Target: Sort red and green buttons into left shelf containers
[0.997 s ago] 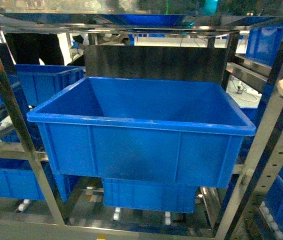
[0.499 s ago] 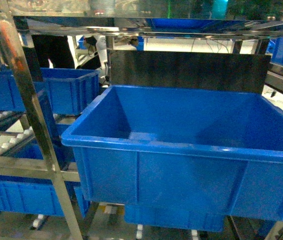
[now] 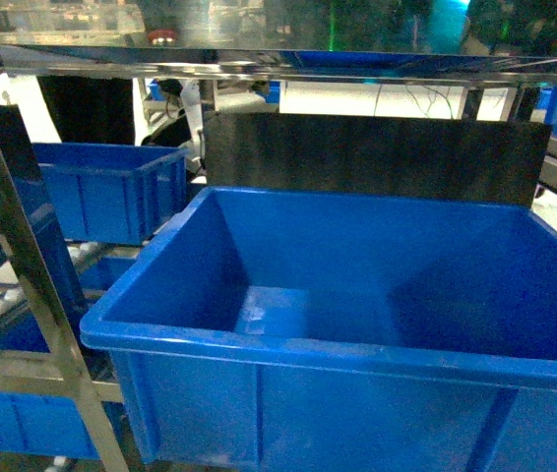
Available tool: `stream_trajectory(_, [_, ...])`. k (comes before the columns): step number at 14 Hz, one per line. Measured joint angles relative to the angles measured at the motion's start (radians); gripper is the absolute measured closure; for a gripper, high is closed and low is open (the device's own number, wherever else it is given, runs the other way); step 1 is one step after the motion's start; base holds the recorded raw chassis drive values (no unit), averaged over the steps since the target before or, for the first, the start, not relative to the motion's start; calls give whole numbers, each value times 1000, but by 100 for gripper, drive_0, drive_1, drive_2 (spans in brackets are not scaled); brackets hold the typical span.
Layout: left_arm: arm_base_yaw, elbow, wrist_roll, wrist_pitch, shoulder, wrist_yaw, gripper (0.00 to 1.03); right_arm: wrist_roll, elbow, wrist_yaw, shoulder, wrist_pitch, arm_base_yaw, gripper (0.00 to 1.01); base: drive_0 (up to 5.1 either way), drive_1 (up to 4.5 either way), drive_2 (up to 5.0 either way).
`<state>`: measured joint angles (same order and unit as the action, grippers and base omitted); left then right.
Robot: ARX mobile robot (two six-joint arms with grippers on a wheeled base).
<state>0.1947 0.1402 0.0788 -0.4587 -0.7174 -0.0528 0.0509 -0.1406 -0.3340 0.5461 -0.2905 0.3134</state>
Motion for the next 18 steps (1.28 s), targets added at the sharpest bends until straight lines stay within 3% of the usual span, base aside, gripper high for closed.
stream_trajectory(3, [0, 0, 0, 2, -2, 0, 76, 0, 0, 0, 2, 5, 1, 72, 253, 241, -502])
stream_trajectory(11, [1, 0, 0, 1, -6, -3, 76, 0, 0, 4, 8, 6, -2, 72, 6, 6, 6])
stream_trajectory(14, [1, 0, 0, 1, -6, -3, 76, -17, 9, 3, 91, -94, -138, 72, 0, 0, 0])
stream_trajectory(17, [1, 0, 0, 1, -6, -3, 76, -2, 8, 46, 344, -288, -272, 72, 0, 0, 0])
stream_trajectory(18, [1, 0, 0, 2, -6, -3, 76, 4, -5, 46, 448, -363, -295, 72, 0, 0, 0])
